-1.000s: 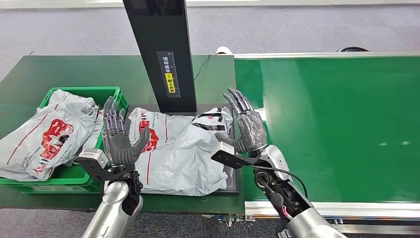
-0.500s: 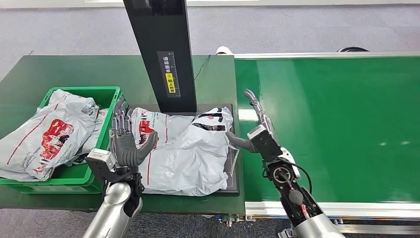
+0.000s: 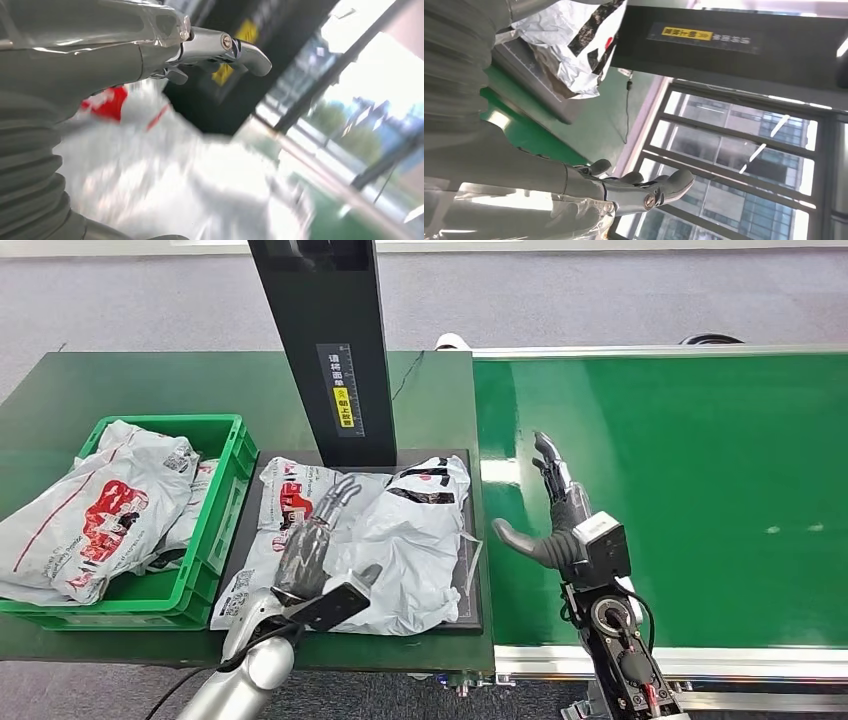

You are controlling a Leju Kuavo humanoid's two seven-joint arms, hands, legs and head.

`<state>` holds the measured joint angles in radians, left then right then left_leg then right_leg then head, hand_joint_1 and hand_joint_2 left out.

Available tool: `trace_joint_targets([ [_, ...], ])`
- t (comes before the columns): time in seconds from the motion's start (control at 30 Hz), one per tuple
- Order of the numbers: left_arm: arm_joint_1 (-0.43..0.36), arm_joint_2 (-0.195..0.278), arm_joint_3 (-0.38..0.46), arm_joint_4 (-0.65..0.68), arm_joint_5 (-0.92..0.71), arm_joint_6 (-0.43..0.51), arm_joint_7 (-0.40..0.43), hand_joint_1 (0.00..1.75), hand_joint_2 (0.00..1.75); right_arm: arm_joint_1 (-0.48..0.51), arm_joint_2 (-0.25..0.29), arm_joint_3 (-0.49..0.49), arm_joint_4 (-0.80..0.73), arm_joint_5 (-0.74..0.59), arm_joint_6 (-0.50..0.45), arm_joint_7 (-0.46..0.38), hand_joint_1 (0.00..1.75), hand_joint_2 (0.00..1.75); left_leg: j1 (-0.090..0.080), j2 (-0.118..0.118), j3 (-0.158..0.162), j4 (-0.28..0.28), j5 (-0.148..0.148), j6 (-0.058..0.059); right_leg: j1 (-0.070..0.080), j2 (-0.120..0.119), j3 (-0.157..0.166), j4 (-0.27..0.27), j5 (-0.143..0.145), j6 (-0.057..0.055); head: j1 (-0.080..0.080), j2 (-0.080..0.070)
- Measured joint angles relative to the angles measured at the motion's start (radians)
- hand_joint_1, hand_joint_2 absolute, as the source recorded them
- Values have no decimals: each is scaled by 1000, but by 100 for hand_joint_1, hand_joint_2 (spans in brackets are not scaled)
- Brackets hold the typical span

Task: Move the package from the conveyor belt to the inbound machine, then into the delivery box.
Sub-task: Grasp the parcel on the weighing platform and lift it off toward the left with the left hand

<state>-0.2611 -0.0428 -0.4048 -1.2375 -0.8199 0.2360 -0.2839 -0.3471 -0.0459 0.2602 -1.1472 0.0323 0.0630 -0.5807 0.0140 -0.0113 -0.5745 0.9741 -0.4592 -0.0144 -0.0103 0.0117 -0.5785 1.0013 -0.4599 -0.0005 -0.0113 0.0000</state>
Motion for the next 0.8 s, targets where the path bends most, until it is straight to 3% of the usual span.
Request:
trace_joint_targets([
  [0.17, 0, 11, -29, 29, -84, -88, 41, 0, 175, 24, 8, -31, -33, -4, 24, -4, 0, 175, 0, 0, 0, 0, 0, 0, 0, 0, 0, 0, 0, 0, 0, 0],
  [0.33, -21, 15, -67, 116, -178, -283, 81, 0, 175, 57, 31, -59, -59, 24, 37, 2, 0, 175, 0, 0, 0, 0, 0, 0, 0, 0, 0, 0, 0, 0, 0, 0],
  [0.5, -90, -1, -105, 226, -211, -342, 100, 0, 175, 92, 47, -91, -95, 47, 36, 21, 0, 175, -1, -7, 4, 0, 0, 0, -1, -7, 7, 0, -2, 2, 0, 0],
  [0.53, -103, -5, -111, 245, -214, -345, 103, 26, 175, 98, 49, -98, -103, 52, 36, 25, 0, 175, -1, -9, 6, -1, 0, 1, -1, -9, 10, -1, -3, 3, 0, 0],
  [0.63, -129, -17, -121, 291, -218, -351, 106, 149, 175, 117, 57, -117, -130, 68, 36, 34, 0, 175, -3, -15, 11, -1, -2, 3, -3, -13, 16, -1, -5, 5, 0, 0],
  [0.67, -135, -20, -123, 301, -218, -352, 106, 166, 175, 123, 59, -123, -138, 72, 36, 36, 0, 175, -4, -15, 12, -1, -2, 4, -4, -14, 17, -1, -5, 6, 0, 0],
  [0.7, -138, -22, -124, 308, -217, -353, 106, 171, 175, 128, 61, -128, -145, 76, 36, 39, 0, 175, -4, -16, 13, -1, -3, 5, -4, -14, 18, -1, -6, 6, 0, 0],
  [0.8, -147, -28, -127, 321, -216, -354, 106, 171, 175, 141, 66, -142, -163, 86, 36, 44, 0, 175, -5, -16, 16, -1, -3, 6, -5, -14, 22, -2, -6, 8, 0, 0],
])
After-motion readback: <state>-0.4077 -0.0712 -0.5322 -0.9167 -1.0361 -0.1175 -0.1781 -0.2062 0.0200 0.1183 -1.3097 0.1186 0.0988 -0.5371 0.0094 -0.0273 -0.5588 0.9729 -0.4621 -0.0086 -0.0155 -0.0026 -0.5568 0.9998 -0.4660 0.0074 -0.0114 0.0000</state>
